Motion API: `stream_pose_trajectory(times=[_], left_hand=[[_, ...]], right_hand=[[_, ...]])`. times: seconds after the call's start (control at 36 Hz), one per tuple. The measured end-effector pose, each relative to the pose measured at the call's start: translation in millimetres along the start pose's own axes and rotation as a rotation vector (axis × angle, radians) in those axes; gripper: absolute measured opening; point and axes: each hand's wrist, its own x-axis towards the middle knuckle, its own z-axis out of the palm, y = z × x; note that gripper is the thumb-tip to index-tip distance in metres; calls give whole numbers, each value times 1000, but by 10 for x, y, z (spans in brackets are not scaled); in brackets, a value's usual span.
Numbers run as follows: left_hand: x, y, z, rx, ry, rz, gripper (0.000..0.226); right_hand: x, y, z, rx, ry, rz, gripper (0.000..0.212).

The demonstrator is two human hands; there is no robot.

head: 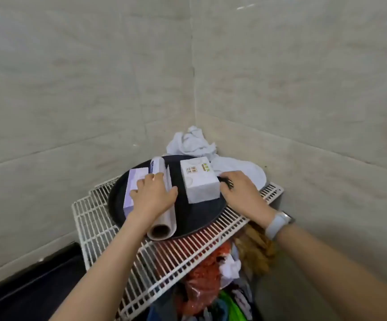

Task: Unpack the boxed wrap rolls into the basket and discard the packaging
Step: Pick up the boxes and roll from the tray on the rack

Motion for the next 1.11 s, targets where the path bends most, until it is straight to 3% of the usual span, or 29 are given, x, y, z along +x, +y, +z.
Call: stream_pose_trajectory(times=[0.17,0.33,0.42,0.53,0.72,0.89,0.97,1.11], left_hand=[[273,21,187,144,-146,-169,81],[319,21,334,280,-185,-137,93],[322,41,382,371,-139,-115,89],[311,106,428,434,-54,-95,72],[320,167,481,253,-146,-141,73],[327,44,418,28,-130,-159,75],[255,68,250,-80,-33,-115,77],[65,14,-204,-235,293,-28,72]], right_hand=[[920,-37,308,-146,-255,12,57],[1332,-135,595,-368,-418,-10,88],[1420,-107,645,-399,-476,-14,97],[1493,-101,601,-417,-527,-43,95],[1432,-30,524,-188,-480,1,82],[1355,28,419,60,-392,5,78],[1347,-43,346,254,-326,-11,74],[1279,-389,227,549,-224,-78,73]])
